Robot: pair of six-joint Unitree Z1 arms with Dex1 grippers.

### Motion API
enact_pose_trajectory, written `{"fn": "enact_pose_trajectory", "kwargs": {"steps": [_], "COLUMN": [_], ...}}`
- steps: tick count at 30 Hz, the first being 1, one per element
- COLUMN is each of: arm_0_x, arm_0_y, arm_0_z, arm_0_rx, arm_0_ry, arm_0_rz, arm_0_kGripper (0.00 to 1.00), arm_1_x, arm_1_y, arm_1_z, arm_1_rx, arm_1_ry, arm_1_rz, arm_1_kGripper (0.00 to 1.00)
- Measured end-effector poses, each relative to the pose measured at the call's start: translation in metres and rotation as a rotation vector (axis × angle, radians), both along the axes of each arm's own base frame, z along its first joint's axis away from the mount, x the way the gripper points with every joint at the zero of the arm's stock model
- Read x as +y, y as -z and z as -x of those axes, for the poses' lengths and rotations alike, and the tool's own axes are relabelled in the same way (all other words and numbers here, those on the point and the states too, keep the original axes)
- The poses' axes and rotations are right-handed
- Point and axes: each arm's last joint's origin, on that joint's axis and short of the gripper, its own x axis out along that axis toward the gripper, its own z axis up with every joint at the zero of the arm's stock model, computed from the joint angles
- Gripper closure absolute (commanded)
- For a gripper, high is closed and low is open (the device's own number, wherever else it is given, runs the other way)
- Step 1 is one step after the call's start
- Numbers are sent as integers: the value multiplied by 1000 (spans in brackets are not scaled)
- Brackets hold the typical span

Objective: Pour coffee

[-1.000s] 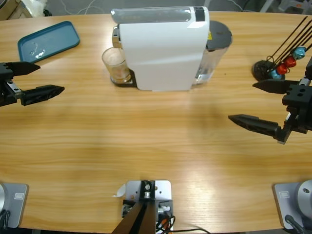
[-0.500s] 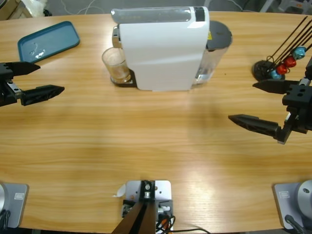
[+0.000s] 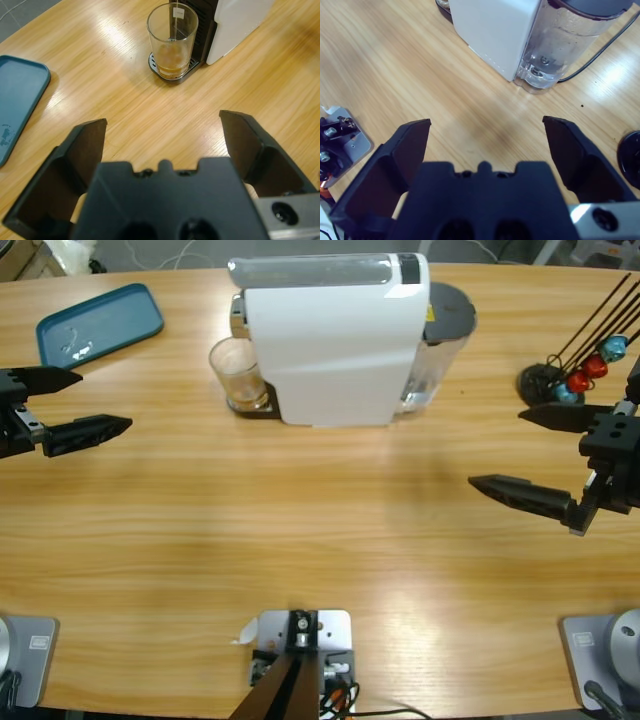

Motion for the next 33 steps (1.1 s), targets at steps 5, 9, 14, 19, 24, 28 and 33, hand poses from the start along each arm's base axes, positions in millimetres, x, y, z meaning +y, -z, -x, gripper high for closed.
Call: {"fn": "enact_pose_trajectory", "kwargs": {"steps": [5,9,14,19,24,28,33], "arm_0_x": [0,0,0,-10,-23,-27,-36], "arm_0_y": [0,0,0,3,17,35,55], "arm_0_z": [0,0,0,-11,-43,-75,-100], "arm_0_rx": [0,-1,-2,8,15,21,56], "arm_0_ry": [0,1,4,53,77,83,138], "arm_0_rz": [0,-1,-3,28,53,73,118], "arm_0_kGripper": [23,23,55,55,50,50,50], "arm_1_x": [0,0,0,0,0,0,0], "arm_1_y": [0,0,0,0,0,0,1], "arm_1_z": [0,0,0,0,0,0,0], "arm_1_rx": [0,-1,-1,-1,0,0,1], "arm_1_ry": [0,0,0,0,0,0,0], "arm_1_rz": [0,-1,-1,-1,0,0,1], "arm_1_kGripper": [0,0,0,0,0,0,0]}}
